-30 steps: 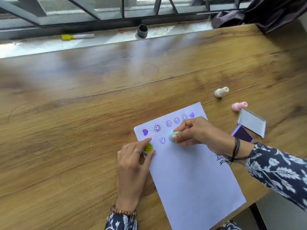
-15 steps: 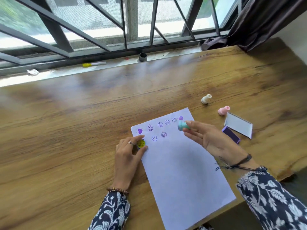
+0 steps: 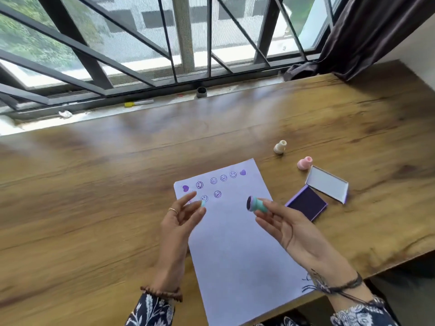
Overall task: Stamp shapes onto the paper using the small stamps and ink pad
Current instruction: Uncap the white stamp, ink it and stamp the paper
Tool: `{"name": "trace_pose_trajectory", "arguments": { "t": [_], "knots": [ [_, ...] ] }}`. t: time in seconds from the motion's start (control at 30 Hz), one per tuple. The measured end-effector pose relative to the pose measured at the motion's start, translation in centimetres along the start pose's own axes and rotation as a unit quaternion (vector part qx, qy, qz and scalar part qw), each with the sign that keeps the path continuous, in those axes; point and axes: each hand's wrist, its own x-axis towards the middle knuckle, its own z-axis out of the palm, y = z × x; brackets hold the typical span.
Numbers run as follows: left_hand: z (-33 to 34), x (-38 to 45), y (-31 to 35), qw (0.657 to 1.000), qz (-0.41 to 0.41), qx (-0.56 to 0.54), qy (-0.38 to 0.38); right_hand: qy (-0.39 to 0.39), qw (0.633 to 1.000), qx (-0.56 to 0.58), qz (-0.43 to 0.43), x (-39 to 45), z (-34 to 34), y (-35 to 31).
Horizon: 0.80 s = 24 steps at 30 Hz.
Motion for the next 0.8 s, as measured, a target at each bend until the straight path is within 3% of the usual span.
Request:
{"name": "trace_pose_trajectory", "arguments": {
  "t": [0.13, 0.3, 0.6, 0.8],
  "knots": [
    [3.4, -2.1, 0.3, 0.986, -0.076, -0.136, -0.051, -0.040, 0.993, -0.097, -0.050, -1.3, 0.0, -0.7],
    [6.1, -3.4, 0.0, 0.975, -0.096, -0.188, -0.072, -0.030, 0.971, -0.208, -0.119, -2.7, -0.4, -2.2],
    [9.7, -4.6, 0.2, 0.990, -0.044, -0.090, -0.098, -0.042, 0.914, -0.366, -0.172, -3.6, -2.7, -4.5],
    [11.2, -4.6, 0.9, 0.992, -0.004, -0.033, -0.119, -0.068, 0.887, -0.408, -0.204, -3.9, -3.9, -6.2]
  ]
}}
